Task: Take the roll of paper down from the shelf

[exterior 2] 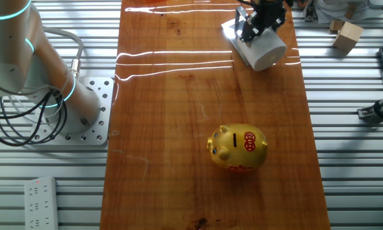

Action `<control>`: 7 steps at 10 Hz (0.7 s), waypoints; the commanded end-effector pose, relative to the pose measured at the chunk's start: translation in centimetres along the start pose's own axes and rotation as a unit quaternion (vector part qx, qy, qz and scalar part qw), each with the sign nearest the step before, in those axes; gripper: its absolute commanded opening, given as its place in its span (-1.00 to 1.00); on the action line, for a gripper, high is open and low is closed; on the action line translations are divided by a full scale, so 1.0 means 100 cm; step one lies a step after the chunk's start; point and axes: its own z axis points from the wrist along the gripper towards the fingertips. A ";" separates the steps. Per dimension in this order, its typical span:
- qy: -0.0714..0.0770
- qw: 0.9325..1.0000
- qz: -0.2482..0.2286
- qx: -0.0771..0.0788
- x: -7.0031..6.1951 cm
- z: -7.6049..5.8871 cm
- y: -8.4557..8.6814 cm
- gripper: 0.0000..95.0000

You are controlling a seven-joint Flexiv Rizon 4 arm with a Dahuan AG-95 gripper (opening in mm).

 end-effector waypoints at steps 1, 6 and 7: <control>-0.002 1.000 -0.003 0.000 0.006 0.001 -0.002 -1.00; -0.001 1.000 -0.014 -0.001 0.027 0.005 -0.001 -1.00; 0.000 1.000 -0.018 0.000 0.032 0.006 0.000 -1.00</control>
